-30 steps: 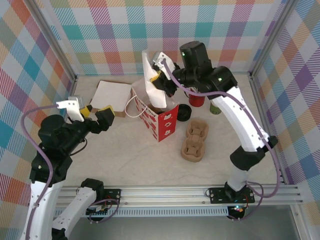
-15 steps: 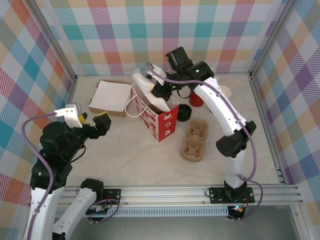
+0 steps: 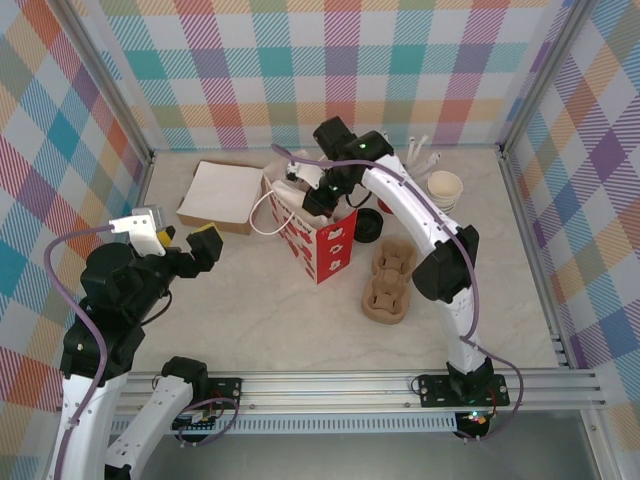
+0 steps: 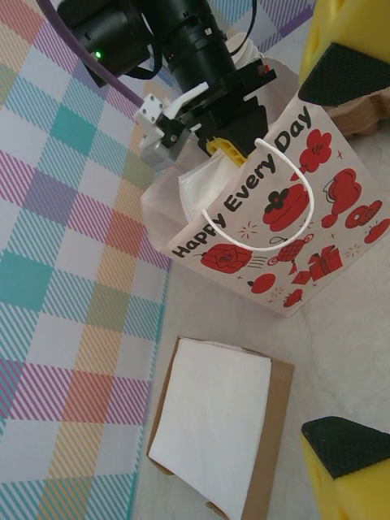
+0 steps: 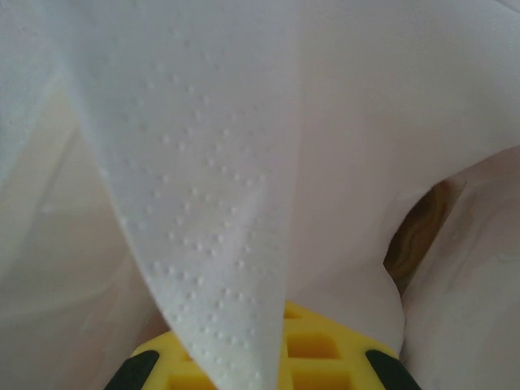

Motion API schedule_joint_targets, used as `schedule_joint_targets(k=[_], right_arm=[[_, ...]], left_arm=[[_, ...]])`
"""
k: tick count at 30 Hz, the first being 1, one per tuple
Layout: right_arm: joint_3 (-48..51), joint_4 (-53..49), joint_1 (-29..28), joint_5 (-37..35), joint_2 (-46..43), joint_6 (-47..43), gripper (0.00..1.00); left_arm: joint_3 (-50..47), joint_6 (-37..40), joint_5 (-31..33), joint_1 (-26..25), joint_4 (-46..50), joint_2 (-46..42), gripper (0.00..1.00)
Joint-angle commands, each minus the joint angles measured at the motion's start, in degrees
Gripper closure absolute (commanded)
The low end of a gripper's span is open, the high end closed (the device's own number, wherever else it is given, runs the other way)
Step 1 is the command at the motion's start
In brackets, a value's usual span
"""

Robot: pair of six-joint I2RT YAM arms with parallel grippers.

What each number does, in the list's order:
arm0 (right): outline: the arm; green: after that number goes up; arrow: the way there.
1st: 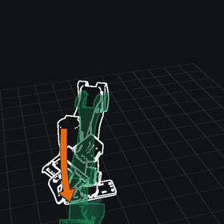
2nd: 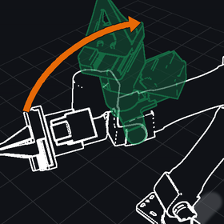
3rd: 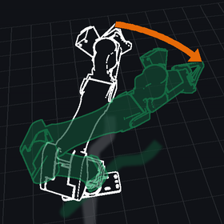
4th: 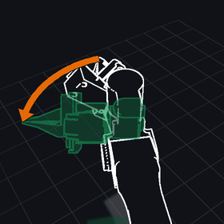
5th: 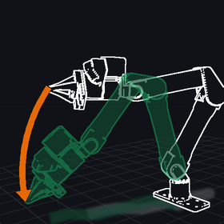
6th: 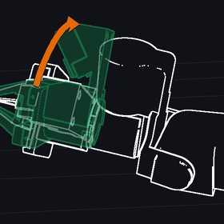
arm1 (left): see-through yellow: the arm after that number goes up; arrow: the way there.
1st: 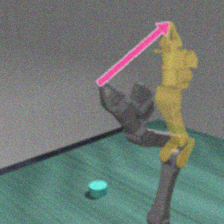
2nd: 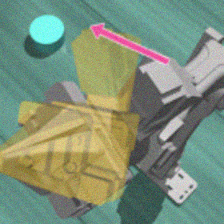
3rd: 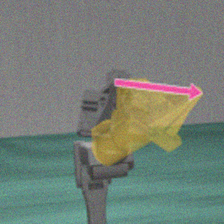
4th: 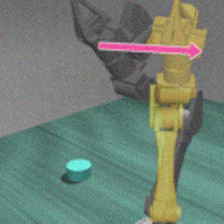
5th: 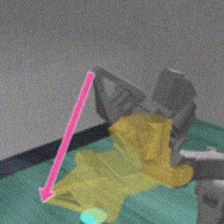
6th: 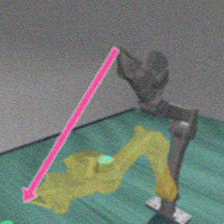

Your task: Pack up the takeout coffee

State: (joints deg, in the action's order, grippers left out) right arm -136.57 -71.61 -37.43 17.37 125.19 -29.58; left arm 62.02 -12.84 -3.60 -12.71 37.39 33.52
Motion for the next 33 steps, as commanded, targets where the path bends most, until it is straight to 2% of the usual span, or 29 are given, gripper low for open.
schedule_joint_targets(k=[1, 9, 14, 25, 33], right_arm=[[-0.71, -3.24, 0.36, 0.55, 1.49, -0.04, 1.0], [-0.68, -6.16, 0.34, -0.63, 2.65, 0.42, 0.97], [-0.9, -6.67, 0.16, -0.84, 1.32, 0.15, 0.84], [-1.24, -6.31, -0.1, 0.88, -5.83, 0.45, 0.46], [-2.34, -5.86, -0.11, 3.67, -10.43, 0.53, 0.3]], left_arm=[[-0.4, -1.01, -0.91, -0.82, -1.44, 0.06, 0.0], [-0.62, -1.38, -1.46, -0.83, -1.7, 0.25, 0.0], [-0.67, -1.59, -1.58, -0.83, -1.83, 0.49, 0.0], [-0.67, -1.84, -1.93, -0.83, -2.05, 0.5, 0.0], [-1.02, -2.05, -1.64, -0.83, -2.41, 0.74, 0.0]])
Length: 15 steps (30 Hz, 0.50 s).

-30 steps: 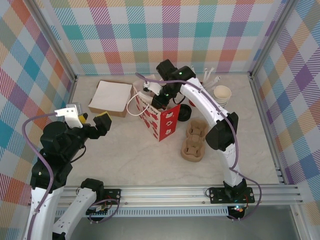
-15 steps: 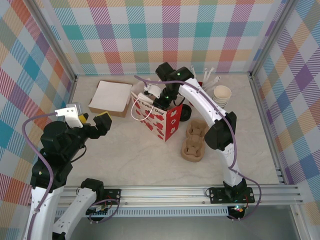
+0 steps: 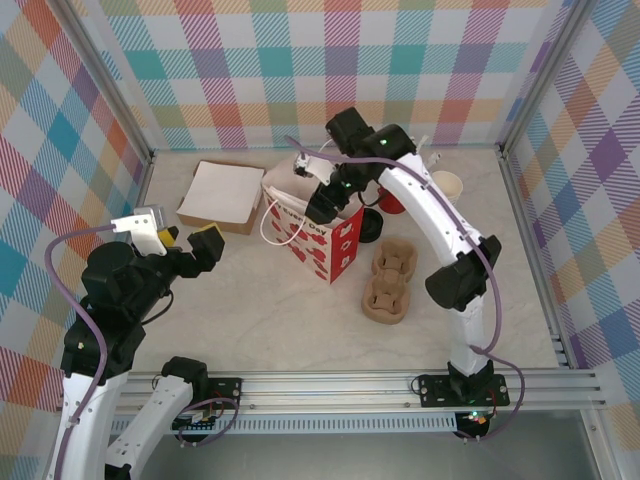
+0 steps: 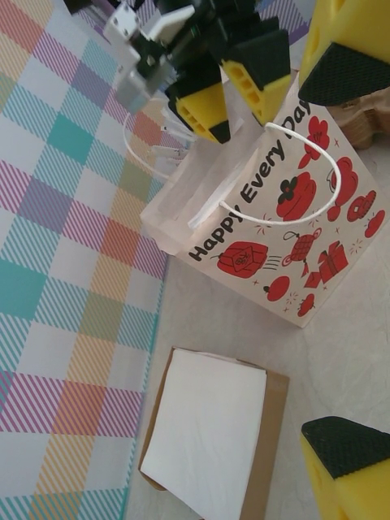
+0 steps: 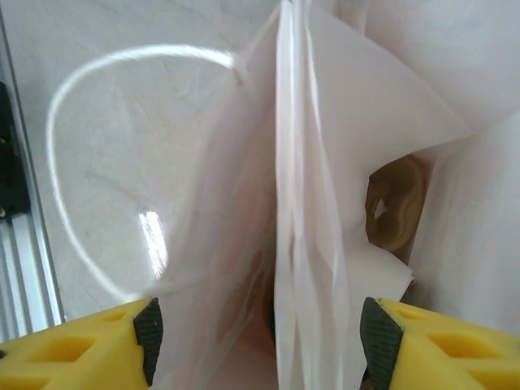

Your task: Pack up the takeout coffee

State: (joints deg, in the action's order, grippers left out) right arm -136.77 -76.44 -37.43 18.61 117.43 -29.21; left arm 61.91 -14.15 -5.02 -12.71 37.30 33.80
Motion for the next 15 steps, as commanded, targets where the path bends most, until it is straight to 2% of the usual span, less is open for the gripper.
schedule_joint_targets(k=[1, 8, 11, 15], right_arm=[[-2.51, -0.99, -0.1, 1.76, -3.55, 0.72, 0.29], [-1.73, 1.65, 0.51, -7.62, -13.14, 9.2, 0.21], [5.86, 5.19, 0.86, -12.58, -20.54, 13.76, 0.17], [22.98, 13.66, 2.03, -20.39, -33.83, 18.94, 0.04]], left_arm=[[-1.0, -1.02, 0.24, -0.83, -2.41, 0.51, 0.0], [-3.71, -5.45, 8.34, -0.83, -2.19, 1.88, 0.0], [-6.88, -6.83, 13.26, -0.83, -2.72, 1.24, 0.0], [-11.81, -8.45, 19.57, -0.83, -3.6, -0.11, 0.0]])
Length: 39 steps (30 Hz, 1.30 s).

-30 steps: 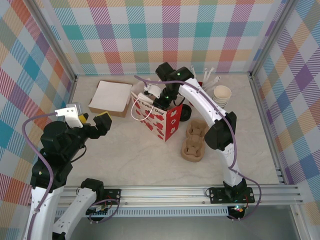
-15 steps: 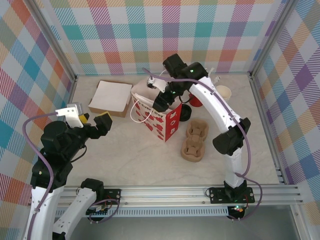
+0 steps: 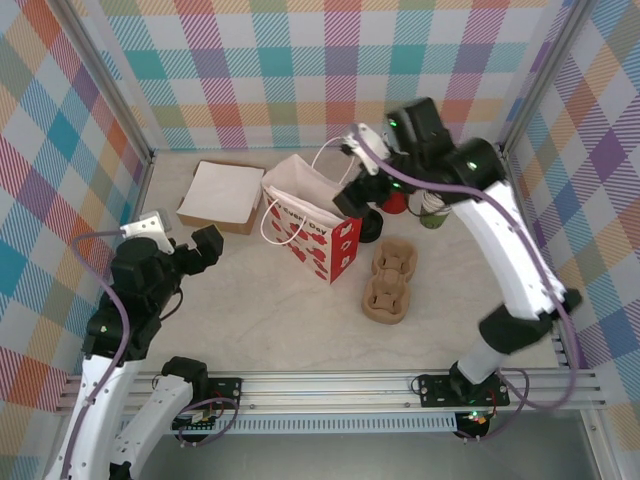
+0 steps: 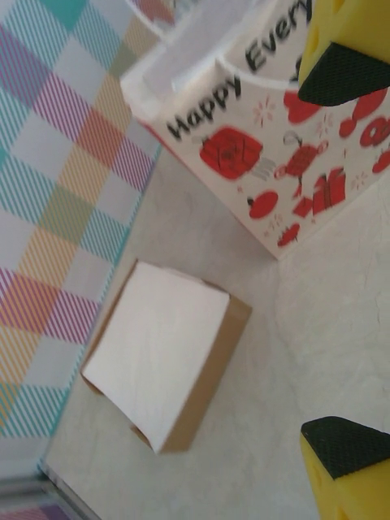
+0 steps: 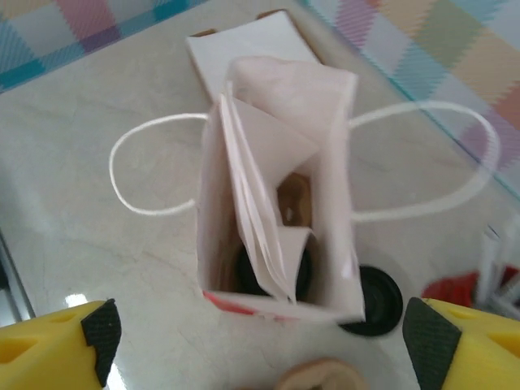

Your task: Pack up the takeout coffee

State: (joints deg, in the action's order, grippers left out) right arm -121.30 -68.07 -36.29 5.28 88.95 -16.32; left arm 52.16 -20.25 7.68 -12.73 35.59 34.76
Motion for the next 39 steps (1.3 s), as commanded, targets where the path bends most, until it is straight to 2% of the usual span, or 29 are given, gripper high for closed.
schedule_joint_targets(k=[1, 6, 10, 12, 17, 21, 24, 29, 37, 39], right_arm=[[12.61, 7.87, 1.49, -9.16, -9.2, 7.16, 0.0], [35.6, 18.77, 6.56, -15.6, -25.63, 12.54, 0.0], [49.42, 24.12, 11.2, -19.73, -35.73, 15.62, 0.0], [55.95, 26.7, 12.96, -21.84, -39.35, 17.07, 0.0], [70.86, 34.0, 16.94, -26.31, -44.69, 18.62, 0.0], [81.32, 43.16, 22.71, -26.48, -46.41, 22.63, 0.0], [87.89, 50.73, 27.47, -24.39, -45.46, 24.18, 0.0], [95.61, 66.03, 33.13, -22.28, -38.67, 26.07, 0.0], [100.55, 98.62, 33.74, -18.2, -18.85, 22.93, 0.0], [99.9, 103.74, 33.77, -18.21, -14.26, 22.08, 0.0]], left_arm=[[-3.18, -2.55, 8.0, -0.76, -2.14, -1.31, 0.0], [-10.39, -1.14, 9.78, -0.79, -9.24, -1.49, 0.0], [-15.37, 2.72, 6.68, -0.8, -15.61, 0.48, 0.0], [-17.3, 4.44, 5.97, -0.8, -18.34, 1.85, 0.0], [-18.51, 5.23, 12.81, -0.78, -21.34, 8.54, 0.0], [-17.93, 7.09, 15.37, -0.7, -24.21, 15.79, 0.0], [-18.03, 9.08, 16.5, -0.54, -27.68, 19.97, 0.0], [-20.52, 11.17, 17.92, 0.32, -35.56, 25.14, 0.0], [-24.71, 16.22, 19.08, 1.78, -51.7, 34.27, 0.0], [-26.21, 16.82, 19.14, 2.38, -56.35, 36.13, 0.0]])
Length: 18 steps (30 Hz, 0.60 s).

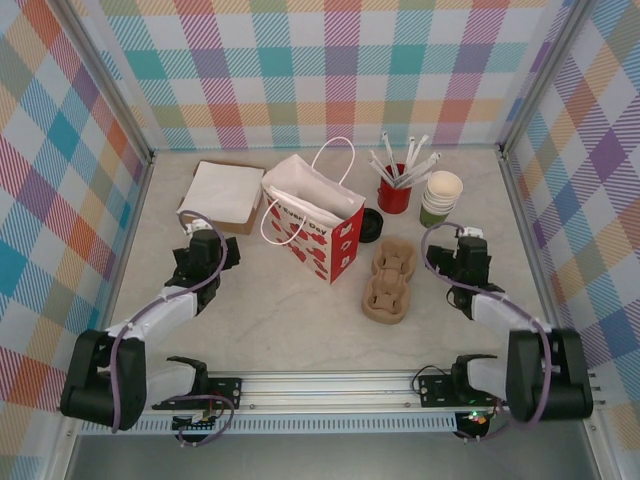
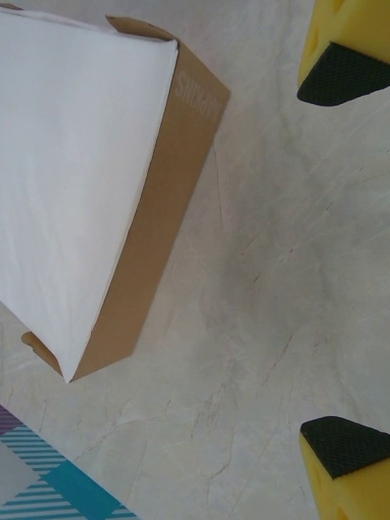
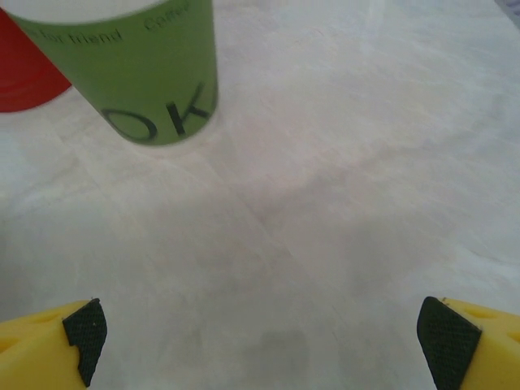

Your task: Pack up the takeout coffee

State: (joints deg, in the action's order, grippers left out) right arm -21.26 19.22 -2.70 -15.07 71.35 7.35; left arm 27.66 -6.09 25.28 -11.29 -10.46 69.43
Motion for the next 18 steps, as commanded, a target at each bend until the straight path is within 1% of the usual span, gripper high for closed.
schedule_joint_targets(k=[1, 4, 5, 6, 7, 8, 9, 10, 12, 14, 17, 18], right_arm=[[-0.36, 20.22, 0.11, 2.91, 5.07, -3.18, 0.0], [0.22, 27.24, 0.15, 4.03, 10.54, -4.56, 0.0], [1.26, 31.18, 0.19, 5.53, 12.53, -5.15, 0.0], [1.55, 31.96, 0.15, 7.05, 13.62, -5.76, 0.0], [2.22, 35.37, 0.2, 6.54, 15.5, -5.74, 0.0], [2.18, 36.33, 0.25, 6.16, 16.07, -5.46, 0.0], [1.23, 32.61, 0.41, 6.61, 15.18, -5.06, 0.0], [0.78, 33.45, 0.65, 6.8, 16.08, -5.05, 0.0], [-1.12, 29.31, 1.49, 6.89, 15.94, -4.02, 0.0], [-1.02, 29.39, 1.4, 6.98, 15.9, -4.07, 0.0], [-1.07, 29.2, 1.39, 6.92, 15.83, -4.08, 0.0], [-1.07, 29.29, 1.38, 6.9, 15.9, -4.1, 0.0]], left_arm=[[-2.63, 2.66, 1.68, 1.32, -12.74, 2.25, 0.0], [-5.24, 2.66, 1.1, 2.52, -19.89, 4.28, 0.0], [-5.87, 2.86, 0.67, 2.87, -22.01, 5.01, 0.0], [-5.88, 3.22, 0.1, 3.15, -22.65, 5.38, 0.0], [-6.29, 3.99, -0.44, 3.33, -24.38, 5.7, 0.0], [-6.8, 4.63, -0.86, 3.41, -26.35, 6.1, 0.0], [-7.15, 5.23, -1.67, 3.74, -27.83, 6.47, 0.0], [-7.33, 5.69, -2.51, 4.03, -28.97, 6.8, 0.0], [-7.54, 6.12, -4.27, 4.59, -30.83, 7.66, 0.0], [-7.69, 5.47, -6.69, 5.45, -32.21, 8.37, 0.0], [-8.67, 5.41, -9.91, 5.83, -38.95, 13.23, 0.0], [-8.76, 5.99, -11.42, 5.84, -41.77, 16.07, 0.0]])
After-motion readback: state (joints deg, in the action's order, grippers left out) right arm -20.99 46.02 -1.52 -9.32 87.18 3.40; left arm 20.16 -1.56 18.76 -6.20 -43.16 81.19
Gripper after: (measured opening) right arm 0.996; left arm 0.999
